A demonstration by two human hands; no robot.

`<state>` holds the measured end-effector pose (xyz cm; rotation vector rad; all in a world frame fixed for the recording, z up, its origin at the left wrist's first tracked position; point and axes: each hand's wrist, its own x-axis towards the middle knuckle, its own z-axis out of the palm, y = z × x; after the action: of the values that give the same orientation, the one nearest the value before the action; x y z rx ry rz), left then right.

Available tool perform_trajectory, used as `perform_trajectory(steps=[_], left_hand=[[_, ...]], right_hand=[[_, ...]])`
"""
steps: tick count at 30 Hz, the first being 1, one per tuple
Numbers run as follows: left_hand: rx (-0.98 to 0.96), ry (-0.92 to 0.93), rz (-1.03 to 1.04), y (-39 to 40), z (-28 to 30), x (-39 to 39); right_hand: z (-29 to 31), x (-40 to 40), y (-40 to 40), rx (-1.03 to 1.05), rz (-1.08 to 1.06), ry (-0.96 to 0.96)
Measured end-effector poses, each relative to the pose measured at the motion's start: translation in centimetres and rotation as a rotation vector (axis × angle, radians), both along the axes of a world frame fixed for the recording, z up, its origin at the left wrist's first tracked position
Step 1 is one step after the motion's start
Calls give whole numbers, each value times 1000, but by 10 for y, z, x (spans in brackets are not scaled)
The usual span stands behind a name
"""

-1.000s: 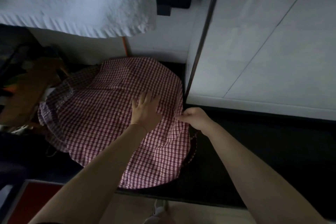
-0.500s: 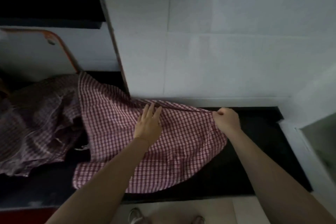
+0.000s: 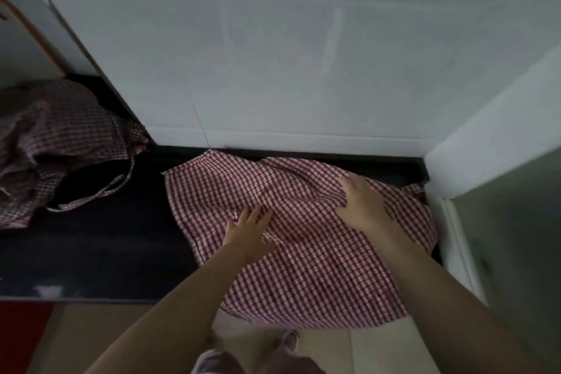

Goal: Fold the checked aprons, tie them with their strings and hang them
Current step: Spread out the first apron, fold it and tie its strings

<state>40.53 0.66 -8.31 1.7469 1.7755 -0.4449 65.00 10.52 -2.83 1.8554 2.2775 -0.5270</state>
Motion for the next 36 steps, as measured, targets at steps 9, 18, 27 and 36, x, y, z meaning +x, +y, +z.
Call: perform_trajectory(steps=[9, 18, 27, 36], left_hand=[[202, 117, 88, 13, 21, -2], [283, -24, 334, 37, 16, -7], [325, -64, 44, 90, 49, -6], [116, 55, 144, 84, 66, -15]], right_hand=[[2, -32, 16, -422, 83, -171], [-16, -60, 24, -279, -92, 85], [51, -63, 42, -340, -43, 45], [97, -24, 27, 88, -103, 280]])
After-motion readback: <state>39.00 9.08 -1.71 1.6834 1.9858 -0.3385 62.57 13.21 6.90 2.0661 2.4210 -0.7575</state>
